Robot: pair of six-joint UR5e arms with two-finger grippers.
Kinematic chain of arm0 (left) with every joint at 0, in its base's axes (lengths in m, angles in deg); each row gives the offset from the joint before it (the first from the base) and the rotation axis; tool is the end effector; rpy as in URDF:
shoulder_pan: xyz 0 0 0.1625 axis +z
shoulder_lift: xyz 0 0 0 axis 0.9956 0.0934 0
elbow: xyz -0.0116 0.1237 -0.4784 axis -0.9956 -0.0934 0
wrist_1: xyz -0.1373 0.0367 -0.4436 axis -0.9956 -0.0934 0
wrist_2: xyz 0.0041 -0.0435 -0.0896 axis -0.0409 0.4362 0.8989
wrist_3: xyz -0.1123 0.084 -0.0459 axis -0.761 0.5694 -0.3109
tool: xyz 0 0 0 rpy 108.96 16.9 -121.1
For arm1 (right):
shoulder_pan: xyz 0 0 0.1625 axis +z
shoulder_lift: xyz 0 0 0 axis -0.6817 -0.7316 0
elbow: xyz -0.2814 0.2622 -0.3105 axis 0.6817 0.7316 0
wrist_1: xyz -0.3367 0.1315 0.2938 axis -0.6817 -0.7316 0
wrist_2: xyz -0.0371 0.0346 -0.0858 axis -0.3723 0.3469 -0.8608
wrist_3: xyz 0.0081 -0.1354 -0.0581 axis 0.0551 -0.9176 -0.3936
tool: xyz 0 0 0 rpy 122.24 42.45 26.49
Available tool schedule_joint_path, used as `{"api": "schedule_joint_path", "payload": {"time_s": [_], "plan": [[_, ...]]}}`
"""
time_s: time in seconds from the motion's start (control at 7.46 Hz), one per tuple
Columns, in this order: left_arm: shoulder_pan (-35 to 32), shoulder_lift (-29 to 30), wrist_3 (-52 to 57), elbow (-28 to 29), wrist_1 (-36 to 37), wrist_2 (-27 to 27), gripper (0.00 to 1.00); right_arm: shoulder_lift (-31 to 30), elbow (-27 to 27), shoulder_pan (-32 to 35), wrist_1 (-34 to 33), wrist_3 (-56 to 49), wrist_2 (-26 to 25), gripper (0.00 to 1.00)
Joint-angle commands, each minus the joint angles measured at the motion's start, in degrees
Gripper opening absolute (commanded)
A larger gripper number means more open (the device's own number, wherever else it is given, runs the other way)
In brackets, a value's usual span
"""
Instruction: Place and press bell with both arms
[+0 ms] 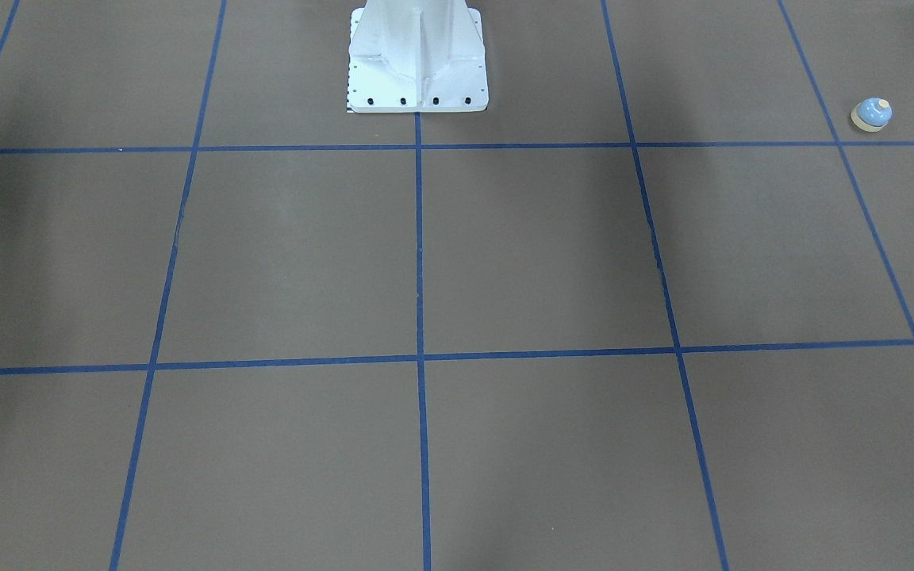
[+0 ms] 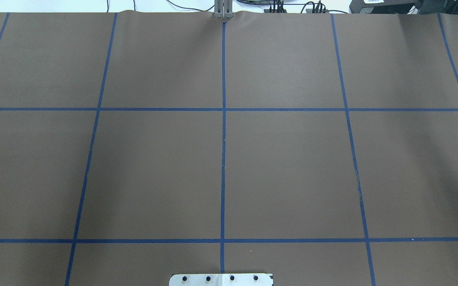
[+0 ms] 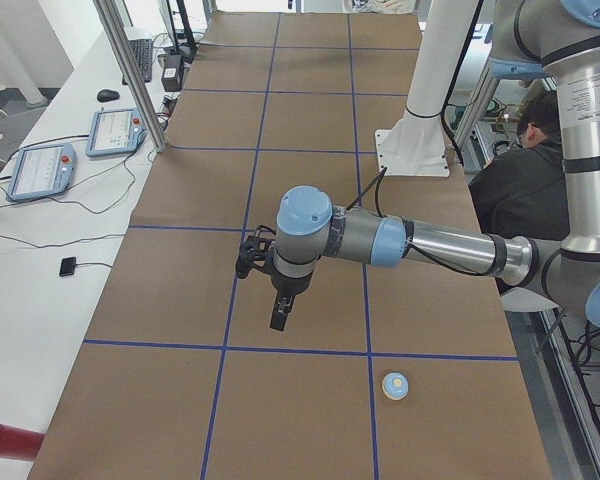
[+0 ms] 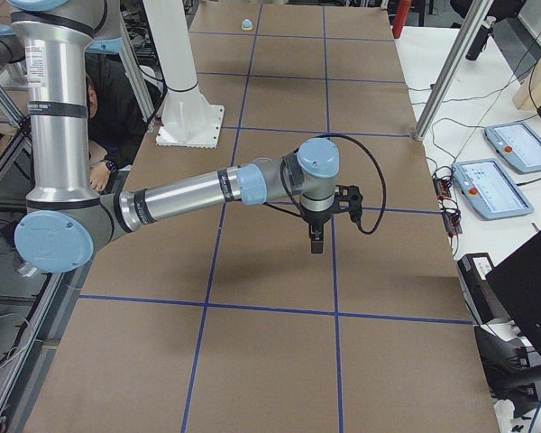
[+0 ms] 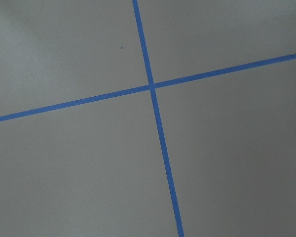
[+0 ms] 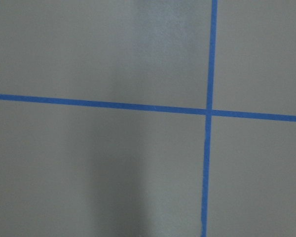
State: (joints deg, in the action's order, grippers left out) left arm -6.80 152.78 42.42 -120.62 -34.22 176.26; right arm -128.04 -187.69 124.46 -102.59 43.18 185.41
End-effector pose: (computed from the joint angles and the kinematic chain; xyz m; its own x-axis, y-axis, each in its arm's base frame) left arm -0.0477 -0.4506 0.6581 0.7560 0.2094 -0.6202 -0.0502 0.9632 0.2641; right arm -0.0533 -0.5544 0.5875 0.6855 -0.0211 0.7277 -0.0547 0.9953 0.0804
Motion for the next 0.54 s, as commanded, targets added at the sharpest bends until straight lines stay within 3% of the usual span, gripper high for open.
{"api": "schedule_joint_path", "payload": {"time_s": [0.0, 0.13, 0.4], "plan": [[2.57, -0.25, -0.39, 1.05, -1.72, 0.26, 1.0, 5.43, -0.76, -8.67, 0.17, 13.08, -1.57, 1.0], [4.5, -0.34, -1.26, 1.93, -1.63, 3.48, 1.0, 6.58, -1.98, -12.1, 0.35, 18.45, -2.89, 1.0], [8.8, -6.03, -1.27, 3.24, -5.55, 3.95, 1.0, 6.77, -2.34, -14.68, 0.52, 20.17, -3.69, 1.0]]}}
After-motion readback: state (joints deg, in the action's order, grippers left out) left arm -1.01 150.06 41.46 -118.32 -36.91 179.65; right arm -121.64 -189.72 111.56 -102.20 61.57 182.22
